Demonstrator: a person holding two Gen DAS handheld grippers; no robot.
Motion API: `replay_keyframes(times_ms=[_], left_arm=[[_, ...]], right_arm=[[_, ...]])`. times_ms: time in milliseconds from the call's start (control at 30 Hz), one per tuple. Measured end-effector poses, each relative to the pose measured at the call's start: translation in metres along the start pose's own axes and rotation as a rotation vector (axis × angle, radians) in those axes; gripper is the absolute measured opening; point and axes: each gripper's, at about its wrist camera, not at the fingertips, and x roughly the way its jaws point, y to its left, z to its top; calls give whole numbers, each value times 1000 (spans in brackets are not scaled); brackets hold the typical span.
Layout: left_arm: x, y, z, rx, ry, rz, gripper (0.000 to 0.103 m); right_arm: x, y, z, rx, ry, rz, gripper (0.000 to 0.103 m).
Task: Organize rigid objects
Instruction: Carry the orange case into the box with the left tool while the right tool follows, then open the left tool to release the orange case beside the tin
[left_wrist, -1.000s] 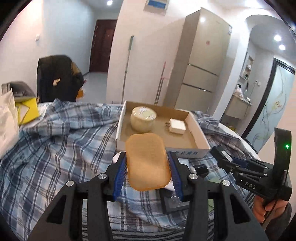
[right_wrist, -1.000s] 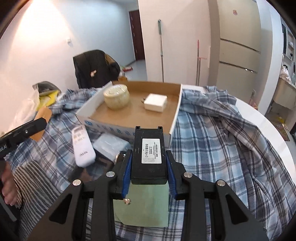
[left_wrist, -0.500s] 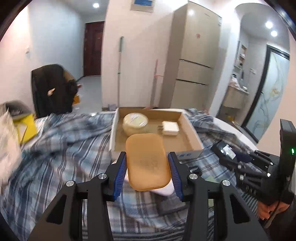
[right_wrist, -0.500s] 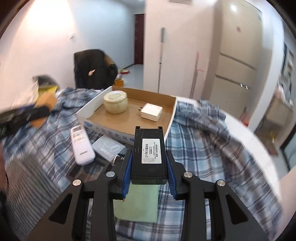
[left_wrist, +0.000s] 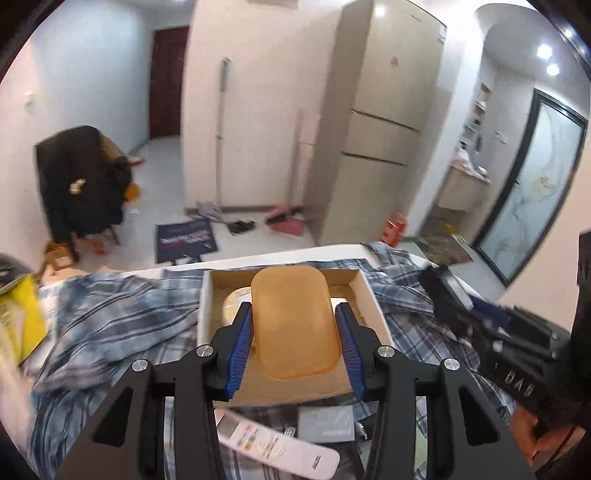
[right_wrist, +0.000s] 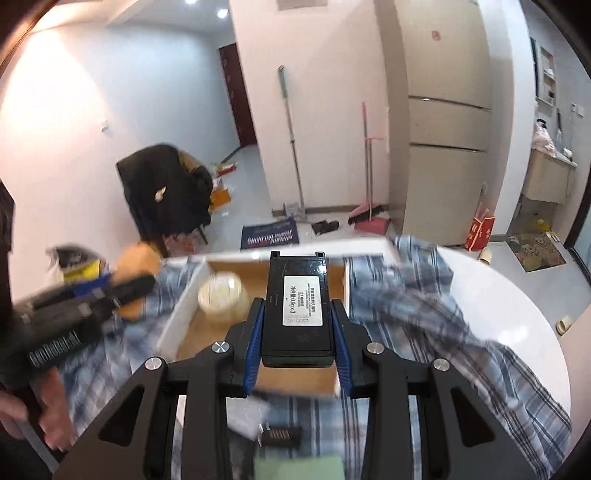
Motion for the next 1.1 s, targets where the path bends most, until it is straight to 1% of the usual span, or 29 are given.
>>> replay_keyframes(times_ms=[67, 133, 233, 333, 400, 533, 633, 733, 800, 867, 900, 933, 967, 1000, 1033, 1067, 1100], left_arm=[[16, 5, -2, -8, 49, 19, 47], [37, 13, -14, -24, 113, 20, 47], [66, 25, -30, -60, 201, 82, 47], [85, 33, -41, -58, 271, 91, 47], [95, 32, -49, -34, 309, 97, 47], [111, 27, -60, 7, 347, 149, 47], [122, 25, -69, 27, 376, 160, 47], [131, 26, -77, 27, 384, 163, 47], [133, 25, -79, 37, 369, 155, 47], [132, 27, -77, 18, 363, 153, 48], [131, 30, -77, 2, 356, 152, 54], [131, 32, -74, -11, 342, 144, 64], [128, 33, -71, -18, 321, 125, 68], [121, 34, -69, -22, 286, 104, 70], [114, 33, -66, -17, 259, 95, 75], [105, 32, -64, -4, 210, 81, 80], [99, 31, -63, 9, 174, 75, 89]], right_arm=[[7, 1, 9, 38, 1, 36, 32], [16, 0, 10, 57, 6, 40, 32], [31, 8, 0, 17, 10, 26, 32], [51, 14, -11, -23, 78, 44, 32], [58, 12, -18, -3, 108, 52, 32], [70, 3, -25, 4, 146, 22, 32], [80, -3, -28, 18, 196, 43, 32], [86, 1, -32, 4, 216, 46, 32], [88, 3, -34, -7, 219, 36, 32], [91, 3, -36, -4, 227, 29, 32], [93, 2, -37, -1, 233, 26, 32], [95, 1, -37, 0, 236, 23, 32], [96, 0, -37, 2, 239, 19, 32], [97, -1, -38, 5, 241, 14, 32], [98, -2, -38, 8, 242, 12, 32], [98, -3, -38, 10, 242, 11, 32], [98, -4, -38, 12, 242, 9, 32]])
